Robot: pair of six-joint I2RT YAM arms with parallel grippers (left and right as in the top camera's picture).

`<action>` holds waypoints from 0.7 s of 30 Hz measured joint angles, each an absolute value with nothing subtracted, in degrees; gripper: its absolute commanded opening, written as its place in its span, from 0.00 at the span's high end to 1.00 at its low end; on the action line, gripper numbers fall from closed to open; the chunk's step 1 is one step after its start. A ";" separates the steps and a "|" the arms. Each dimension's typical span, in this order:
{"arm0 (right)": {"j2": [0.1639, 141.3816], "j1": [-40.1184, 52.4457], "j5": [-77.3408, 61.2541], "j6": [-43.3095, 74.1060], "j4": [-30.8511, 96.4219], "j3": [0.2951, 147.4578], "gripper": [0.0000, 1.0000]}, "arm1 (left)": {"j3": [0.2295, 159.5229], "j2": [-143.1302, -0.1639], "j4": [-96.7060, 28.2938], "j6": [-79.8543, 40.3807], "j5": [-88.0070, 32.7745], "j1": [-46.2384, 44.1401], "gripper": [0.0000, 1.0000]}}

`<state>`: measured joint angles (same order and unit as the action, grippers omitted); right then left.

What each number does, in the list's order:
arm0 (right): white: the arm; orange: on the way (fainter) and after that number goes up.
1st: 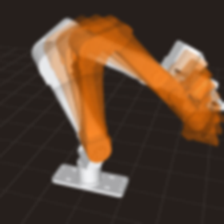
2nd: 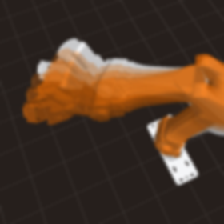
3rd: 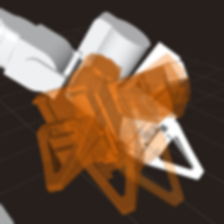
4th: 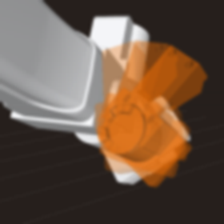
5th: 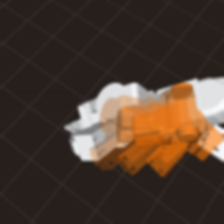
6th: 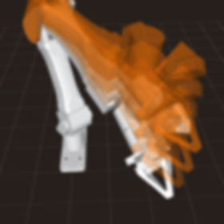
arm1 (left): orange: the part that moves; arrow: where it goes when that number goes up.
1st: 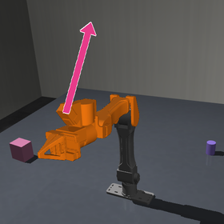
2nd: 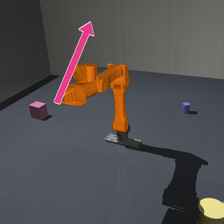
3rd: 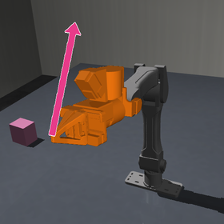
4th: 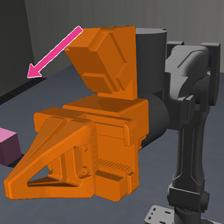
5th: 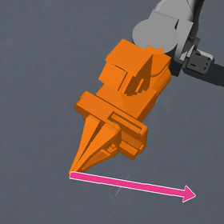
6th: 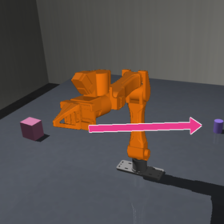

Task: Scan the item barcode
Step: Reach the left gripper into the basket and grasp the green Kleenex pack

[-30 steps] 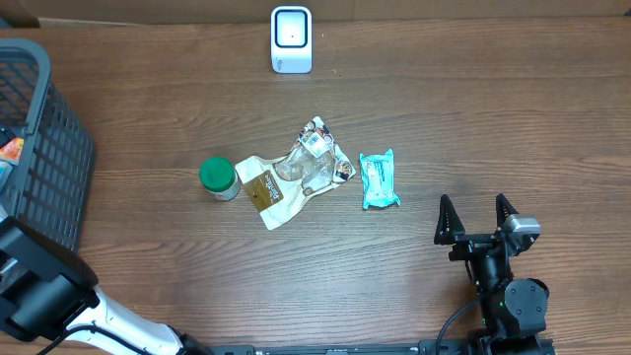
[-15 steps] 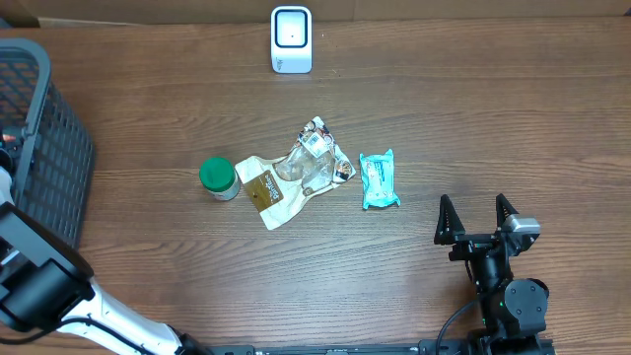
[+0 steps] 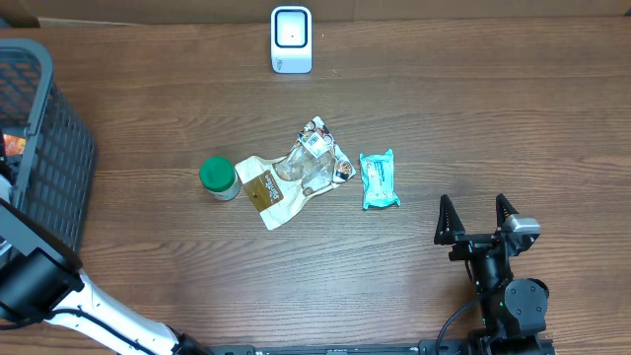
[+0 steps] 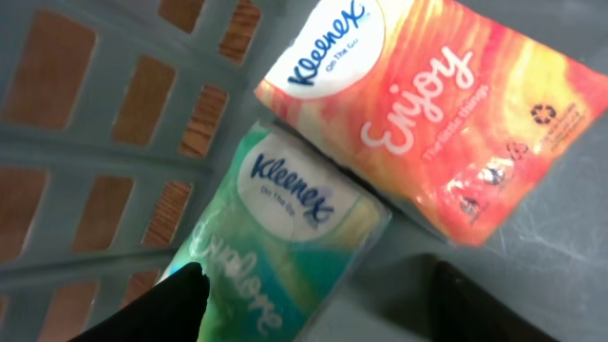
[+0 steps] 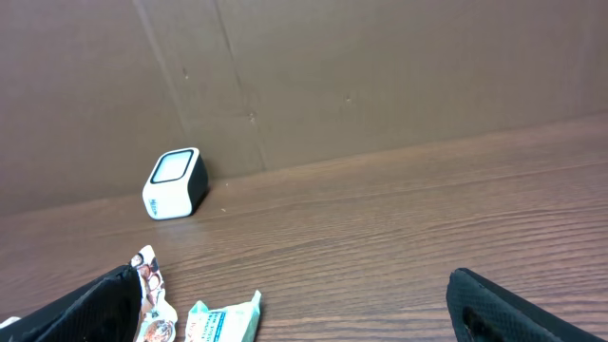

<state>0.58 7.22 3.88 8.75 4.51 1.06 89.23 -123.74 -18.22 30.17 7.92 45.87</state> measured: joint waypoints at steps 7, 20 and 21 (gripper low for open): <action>0.58 7.22 3.88 8.75 4.51 1.06 0.00 | 90.67 -125.60 -18.57 30.33 8.45 45.84 0.96; 0.58 7.22 3.88 8.73 4.49 1.06 0.00 | 90.78 -122.58 -25.85 14.85 6.76 45.74 0.96; 0.58 7.22 3.88 8.75 4.49 1.06 0.00 | 90.08 -121.16 -26.44 12.21 5.54 45.63 0.96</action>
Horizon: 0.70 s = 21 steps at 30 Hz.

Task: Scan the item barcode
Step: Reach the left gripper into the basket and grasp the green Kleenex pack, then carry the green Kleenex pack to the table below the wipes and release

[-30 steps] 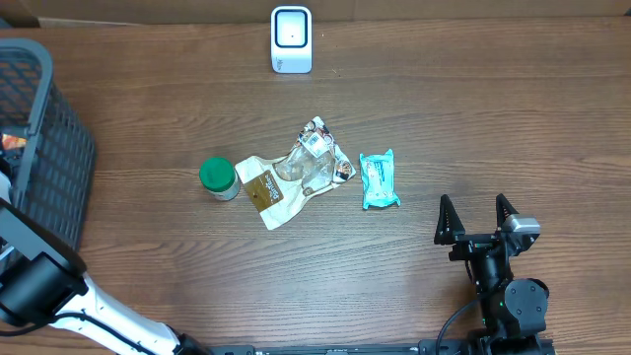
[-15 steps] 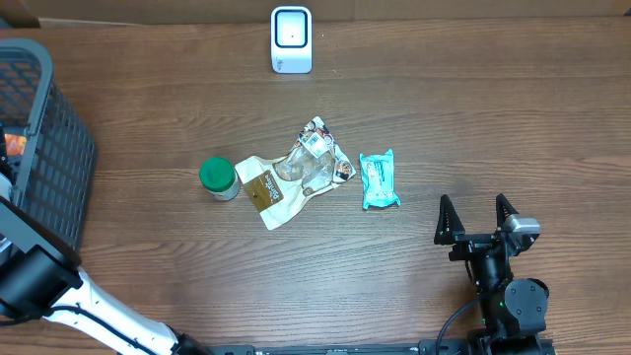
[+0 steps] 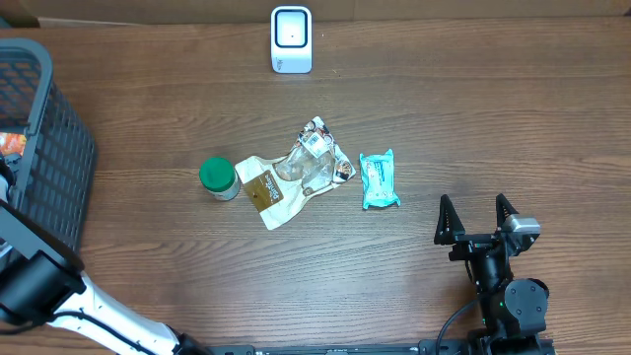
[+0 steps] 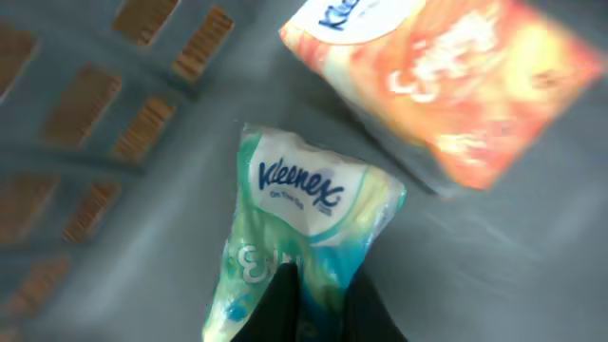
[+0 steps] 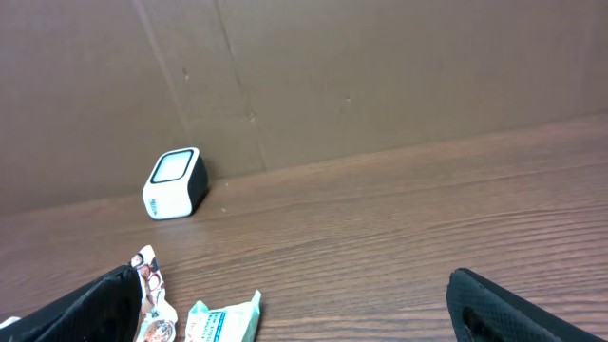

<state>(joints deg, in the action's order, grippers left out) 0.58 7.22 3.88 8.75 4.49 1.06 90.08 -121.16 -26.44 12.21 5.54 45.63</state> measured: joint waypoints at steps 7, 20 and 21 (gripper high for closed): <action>0.58 7.22 3.88 8.75 4.49 1.06 0.00 | 89.06 -104.77 -26.28 1.69 0.03 44.49 0.96; 0.60 7.22 3.90 8.75 4.54 1.06 0.00 | 89.56 -74.19 -39.99 -10.44 -11.29 30.50 0.96; 0.58 7.22 3.88 8.73 4.54 1.06 0.00 | 89.54 -73.71 -42.44 -10.87 -11.90 28.93 0.96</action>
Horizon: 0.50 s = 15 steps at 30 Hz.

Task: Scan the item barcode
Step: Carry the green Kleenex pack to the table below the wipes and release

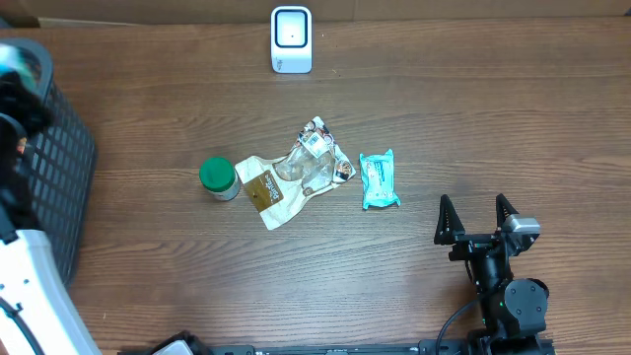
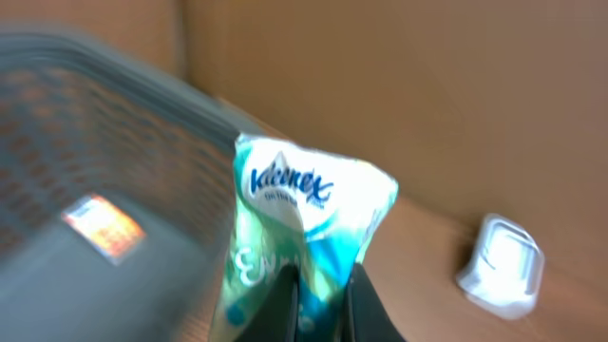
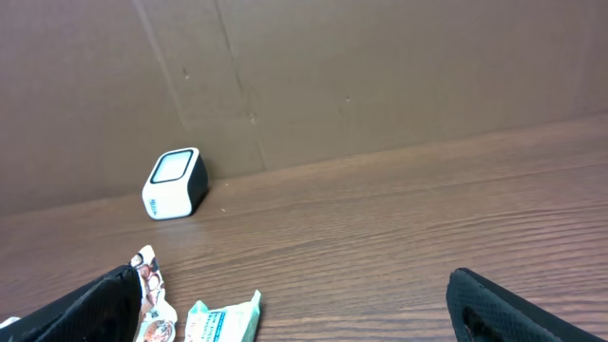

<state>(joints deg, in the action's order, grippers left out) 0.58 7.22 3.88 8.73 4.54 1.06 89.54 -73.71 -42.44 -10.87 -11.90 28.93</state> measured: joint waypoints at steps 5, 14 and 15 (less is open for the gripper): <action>0.58 7.22 3.88 8.75 4.49 1.06 0.00 | 89.54 -74.35 -51.77 -12.12 -14.37 18.13 0.96; 0.58 7.22 3.88 8.73 4.54 1.06 0.00 | 89.54 -81.47 -56.40 -12.12 -15.03 0.71 0.96; 0.58 7.22 3.88 8.75 4.51 1.06 0.00 | 89.54 -82.52 -56.90 -12.14 -15.03 -1.02 0.96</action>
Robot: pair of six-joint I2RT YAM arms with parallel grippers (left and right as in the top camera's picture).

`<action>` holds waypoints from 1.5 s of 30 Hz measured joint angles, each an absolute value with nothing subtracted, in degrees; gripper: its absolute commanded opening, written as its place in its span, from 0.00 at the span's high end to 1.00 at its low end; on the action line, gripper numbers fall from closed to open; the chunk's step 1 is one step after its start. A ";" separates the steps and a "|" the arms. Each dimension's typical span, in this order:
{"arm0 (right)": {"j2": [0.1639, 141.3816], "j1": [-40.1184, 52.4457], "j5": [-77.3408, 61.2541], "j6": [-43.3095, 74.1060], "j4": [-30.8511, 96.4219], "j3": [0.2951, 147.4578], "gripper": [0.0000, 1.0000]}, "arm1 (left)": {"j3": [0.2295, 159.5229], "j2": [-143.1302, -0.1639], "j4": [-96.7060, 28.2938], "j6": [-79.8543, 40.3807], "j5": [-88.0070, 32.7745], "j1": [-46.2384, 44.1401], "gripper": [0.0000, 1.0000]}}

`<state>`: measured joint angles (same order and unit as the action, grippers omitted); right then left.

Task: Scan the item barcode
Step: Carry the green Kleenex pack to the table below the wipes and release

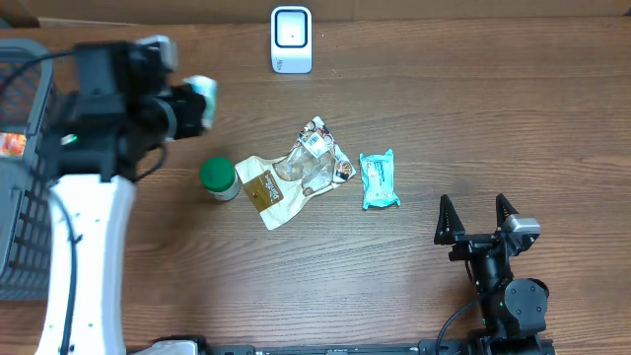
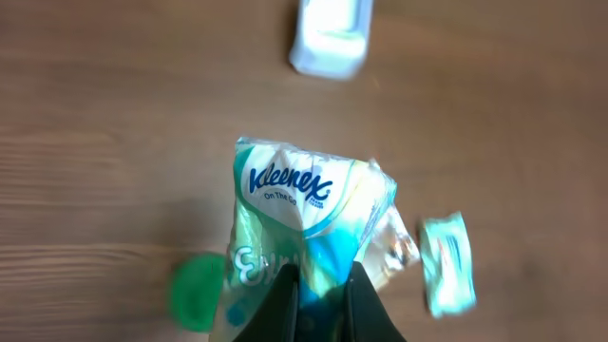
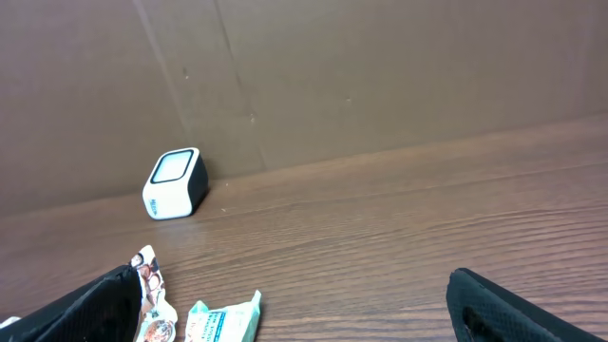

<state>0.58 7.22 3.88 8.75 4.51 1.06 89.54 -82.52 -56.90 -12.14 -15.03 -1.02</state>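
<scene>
My left gripper [image 2: 321,294] is shut on a green and white Kleenex tissue pack [image 2: 304,214], held in the air above the table; in the overhead view the tissue pack [image 1: 200,99] shows left of centre, above the green-lidded jar [image 1: 218,178]. The white barcode scanner [image 1: 291,39] stands at the table's back; the scanner [image 2: 329,38] lies ahead of the pack in the left wrist view. My right gripper [image 1: 477,219] rests open at the front right, holding nothing.
A dark mesh basket [image 1: 30,197] stands at the left edge. Mid-table lie a crumpled snack bag [image 1: 296,173] and a teal wipes packet [image 1: 379,179]. A cardboard wall [image 3: 332,76] backs the table.
My left gripper with the tissue pack has moved right, from above the basket to over the table near the green-lidded jar. The right arm has not moved.
My left gripper was open inside the basket over two Kleenex packs. It then was shut on the green pack, later held it up over the basket's rim, and now holds it over the table facing the scanner. The right gripper stayed still and open.
</scene>
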 measured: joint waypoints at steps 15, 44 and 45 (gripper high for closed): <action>0.58 7.22 3.88 8.75 4.51 1.06 0.00 | 89.49 -106.83 -66.85 -12.84 -15.05 -23.05 0.96; 0.58 7.22 3.88 8.78 4.58 1.06 0.00 | 118.24 -109.49 -76.18 -12.84 -5.48 -24.75 0.01; 0.60 7.22 3.86 8.73 4.51 1.06 0.00 | 122.54 -109.47 -78.28 -12.47 -3.95 -23.11 0.01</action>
